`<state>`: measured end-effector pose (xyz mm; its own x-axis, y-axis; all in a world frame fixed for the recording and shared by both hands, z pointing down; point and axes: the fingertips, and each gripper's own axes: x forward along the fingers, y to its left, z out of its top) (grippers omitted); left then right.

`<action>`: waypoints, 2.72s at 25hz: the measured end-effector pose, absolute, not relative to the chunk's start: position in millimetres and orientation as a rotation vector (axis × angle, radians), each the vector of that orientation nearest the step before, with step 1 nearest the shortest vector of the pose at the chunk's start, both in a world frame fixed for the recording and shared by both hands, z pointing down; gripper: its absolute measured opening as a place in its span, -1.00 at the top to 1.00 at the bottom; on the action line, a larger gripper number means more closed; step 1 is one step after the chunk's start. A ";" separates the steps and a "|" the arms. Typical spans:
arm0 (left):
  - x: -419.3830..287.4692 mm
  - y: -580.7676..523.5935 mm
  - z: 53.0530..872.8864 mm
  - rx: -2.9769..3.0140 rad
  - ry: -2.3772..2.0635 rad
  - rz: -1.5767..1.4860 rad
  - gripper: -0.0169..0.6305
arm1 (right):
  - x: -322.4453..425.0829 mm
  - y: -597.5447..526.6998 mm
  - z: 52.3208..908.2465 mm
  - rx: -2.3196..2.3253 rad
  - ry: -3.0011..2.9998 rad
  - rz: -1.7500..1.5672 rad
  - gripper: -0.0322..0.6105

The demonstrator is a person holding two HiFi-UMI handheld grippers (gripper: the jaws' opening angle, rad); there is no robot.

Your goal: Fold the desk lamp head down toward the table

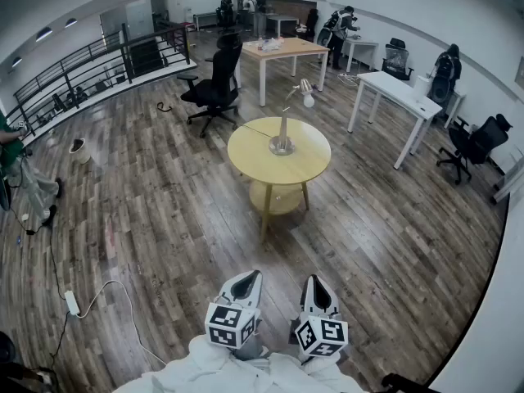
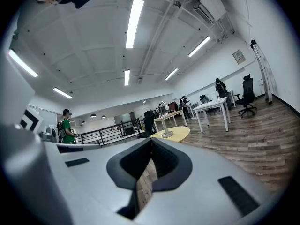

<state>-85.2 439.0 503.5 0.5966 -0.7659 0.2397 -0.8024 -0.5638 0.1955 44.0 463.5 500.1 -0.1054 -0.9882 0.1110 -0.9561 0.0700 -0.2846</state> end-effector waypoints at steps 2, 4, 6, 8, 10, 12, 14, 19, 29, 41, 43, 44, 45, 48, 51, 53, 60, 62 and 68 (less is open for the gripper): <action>-80.9 428.7 498.4 2.553 -1.286 0.174 0.95 | 48.8 455.4 499.7 -2.030 2.211 -0.442 0.86; -78.1 420.6 496.3 2.560 -1.285 0.167 0.95 | 52.3 448.2 500.2 -2.038 2.205 -0.442 0.86; -77.1 414.4 498.5 2.557 -1.278 0.162 0.95 | 53.7 441.7 501.6 -2.042 2.198 -0.439 0.86; -76.7 406.6 501.8 2.545 -1.272 0.152 0.95 | 54.9 434.2 504.6 -2.044 2.188 -0.444 0.86; -74.6 395.6 504.2 2.539 -1.269 0.147 0.95 | 57.8 423.9 509.0 -2.051 2.178 -0.461 0.86; -71.3 382.8 504.5 2.543 -1.265 0.147 0.95 | 60.2 412.0 510.4 -2.059 2.178 -0.463 0.86; -68.5 369.4 503.1 2.551 -1.262 0.145 0.95 | 61.0 399.8 507.5 -2.062 2.188 -0.442 0.86; -63.7 330.7 500.3 2.561 -1.246 0.134 0.95 | 63.8 360.6 499.9 -2.063 2.184 -0.405 0.86; -69.8 238.4 499.7 2.548 -1.236 0.131 0.95 | 60.3 271.9 498.6 -2.068 2.170 -0.418 0.86; -64.0 130.0 502.8 2.571 -1.175 0.143 0.95 | 61.4 165.3 493.0 -2.107 2.130 -0.397 0.86; -63.0 116.0 505.1 2.566 -1.165 0.145 0.95 | 62.2 154.0 494.1 -2.118 2.121 -0.402 0.86; -62.0 109.8 506.2 2.564 -1.159 0.147 0.95 | 63.5 149.0 495.6 -2.126 2.115 -0.408 0.86; -60.7 104.1 507.2 2.564 -1.152 0.149 0.95 | 65.2 144.3 497.4 -2.134 2.109 -0.414 0.86; -55.9 89.8 509.1 2.567 -1.135 0.149 0.95 | 71.8 131.6 500.5 -2.154 2.094 -0.425 0.86; -51.8 77.5 510.2 2.568 -1.128 0.158 0.95 | 78.3 119.3 498.8 -2.165 2.082 -0.423 0.86; -50.0 69.5 512.1 2.566 -1.125 0.162 0.95 | 81.2 110.5 497.9 -2.164 2.076 -0.421 0.86; -48.6 33.8 521.0 2.532 -1.139 0.158 0.95 | 85.2 74.3 505.5 -2.129 2.082 -0.453 0.86; -44.7 22.3 522.5 2.525 -1.150 0.156 0.95 | 90.4 61.6 508.3 -2.121 2.084 -0.464 0.86; -32.4 -20.9 528.1 2.512 -1.178 0.168 0.95 | 105.1 13.2 506.9 -2.087 2.105 -0.451 0.86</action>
